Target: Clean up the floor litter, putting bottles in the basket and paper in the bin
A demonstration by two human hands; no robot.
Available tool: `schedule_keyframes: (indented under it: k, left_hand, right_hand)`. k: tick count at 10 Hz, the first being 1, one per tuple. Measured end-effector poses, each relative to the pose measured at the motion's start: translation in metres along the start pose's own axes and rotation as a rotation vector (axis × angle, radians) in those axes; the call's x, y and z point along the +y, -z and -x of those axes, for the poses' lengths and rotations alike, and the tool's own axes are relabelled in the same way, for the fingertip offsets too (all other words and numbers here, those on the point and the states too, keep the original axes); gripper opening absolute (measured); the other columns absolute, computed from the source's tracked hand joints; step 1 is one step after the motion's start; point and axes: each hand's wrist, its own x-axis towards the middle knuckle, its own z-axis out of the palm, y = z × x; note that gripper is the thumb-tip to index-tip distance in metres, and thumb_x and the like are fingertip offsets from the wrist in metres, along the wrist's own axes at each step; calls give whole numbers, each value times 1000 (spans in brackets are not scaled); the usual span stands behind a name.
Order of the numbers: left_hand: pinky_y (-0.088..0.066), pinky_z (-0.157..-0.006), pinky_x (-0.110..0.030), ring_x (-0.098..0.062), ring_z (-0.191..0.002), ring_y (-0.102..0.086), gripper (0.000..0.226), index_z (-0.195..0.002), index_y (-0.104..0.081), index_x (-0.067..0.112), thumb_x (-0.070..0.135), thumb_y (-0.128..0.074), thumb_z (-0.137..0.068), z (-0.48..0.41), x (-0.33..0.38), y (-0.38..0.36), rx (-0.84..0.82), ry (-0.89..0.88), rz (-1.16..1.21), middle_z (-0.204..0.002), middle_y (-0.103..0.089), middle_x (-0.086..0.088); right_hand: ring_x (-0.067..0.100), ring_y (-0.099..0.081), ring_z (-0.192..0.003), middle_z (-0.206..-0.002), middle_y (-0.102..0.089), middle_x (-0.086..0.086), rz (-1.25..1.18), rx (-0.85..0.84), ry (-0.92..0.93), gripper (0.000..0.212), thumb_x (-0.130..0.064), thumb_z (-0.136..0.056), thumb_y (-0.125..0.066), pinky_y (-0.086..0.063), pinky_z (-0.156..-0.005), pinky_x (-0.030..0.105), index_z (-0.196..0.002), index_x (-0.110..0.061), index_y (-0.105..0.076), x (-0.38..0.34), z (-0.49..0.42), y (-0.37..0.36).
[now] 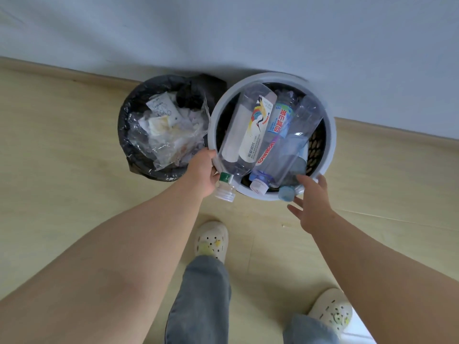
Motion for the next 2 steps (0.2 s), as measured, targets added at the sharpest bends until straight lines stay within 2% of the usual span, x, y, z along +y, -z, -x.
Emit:
schedule_keyframes:
  k: [1, 2]
  left_hand:
    - [-43, -102, -36, -22, -101, -55, 8, -89, -55, 18, 16, -49, -94, 8, 1, 2, -3, 4, -66, -91, -58, -1]
    - [-39, -97, -34, -22, -108, -49, 10, -89, -55, 20, 16, -48, -95, 21, 1, 6, -6, -16, -167, -103, -55, 1]
  right_hand:
    - [25, -52, -114, -124, -43, -2, 24, -15, -2, 63, -25, -91, -54, -44, -92, 39, -145, -38, -24, -2, 8, 0]
    - [25, -49, -118, -132, -43, -4, 31, -2, 18, 63, -25, -91, -54, -43, -85, 38, -146, -35, -25, -2, 19, -3]
